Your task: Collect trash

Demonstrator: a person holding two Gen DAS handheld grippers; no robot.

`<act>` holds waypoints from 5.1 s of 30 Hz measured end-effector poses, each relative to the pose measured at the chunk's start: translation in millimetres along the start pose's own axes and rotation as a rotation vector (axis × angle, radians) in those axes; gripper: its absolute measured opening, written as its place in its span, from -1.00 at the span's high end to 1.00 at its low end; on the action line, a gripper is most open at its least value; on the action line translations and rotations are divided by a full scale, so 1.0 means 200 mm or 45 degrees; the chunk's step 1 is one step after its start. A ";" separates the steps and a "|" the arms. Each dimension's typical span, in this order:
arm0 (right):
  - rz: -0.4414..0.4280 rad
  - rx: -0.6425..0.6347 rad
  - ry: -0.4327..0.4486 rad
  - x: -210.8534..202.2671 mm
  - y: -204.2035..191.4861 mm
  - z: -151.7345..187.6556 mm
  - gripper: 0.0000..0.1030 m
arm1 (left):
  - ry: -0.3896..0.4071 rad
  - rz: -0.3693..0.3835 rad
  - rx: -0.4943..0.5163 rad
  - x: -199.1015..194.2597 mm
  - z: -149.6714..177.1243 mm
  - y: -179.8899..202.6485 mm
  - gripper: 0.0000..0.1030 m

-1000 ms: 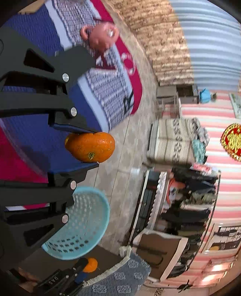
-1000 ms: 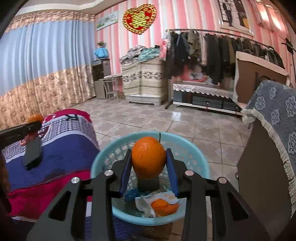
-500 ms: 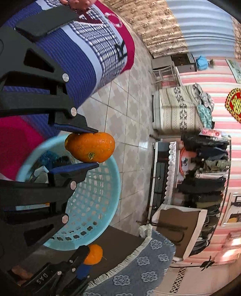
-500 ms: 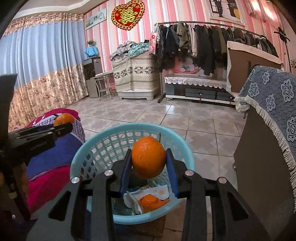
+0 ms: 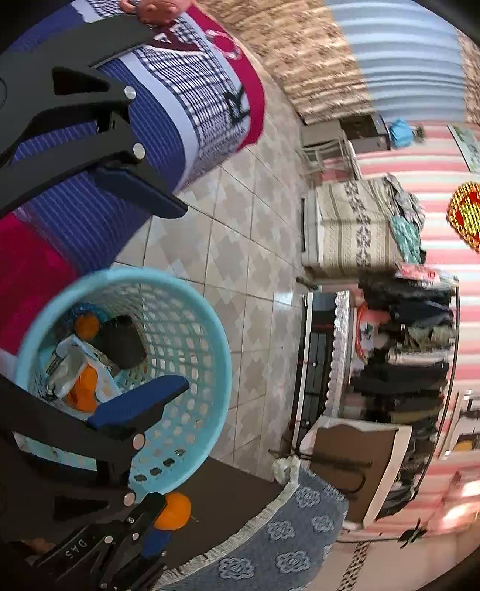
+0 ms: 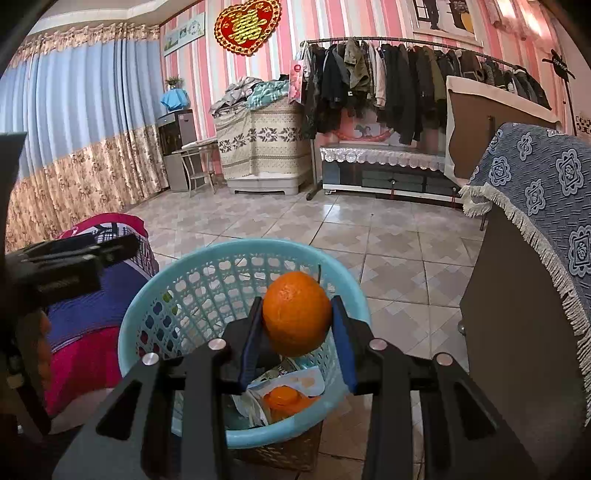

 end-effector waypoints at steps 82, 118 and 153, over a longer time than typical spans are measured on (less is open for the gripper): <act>-0.491 -0.426 0.061 -0.83 -1.23 0.32 -0.91 | 0.184 -0.604 -0.369 -1.56 0.94 -0.94 -0.89; -0.502 -0.431 0.121 -0.88 -1.26 0.30 -0.91 | 0.207 -0.614 -0.386 -1.58 0.95 -0.95 -0.89; -0.502 -0.426 0.126 -0.88 -1.27 0.30 -0.91 | 0.203 -0.609 -0.390 -1.58 0.95 -0.94 -0.89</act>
Point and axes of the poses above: each gripper's, at about its wrist camera, not at the fingertips, and x roughly the way its jaws point, y to its right, z to its underside, the point moved 1 cm from there along x, roughly the way its jaws point, and after that the axes turned 12 degrees about -z, right-handed, at the moved point
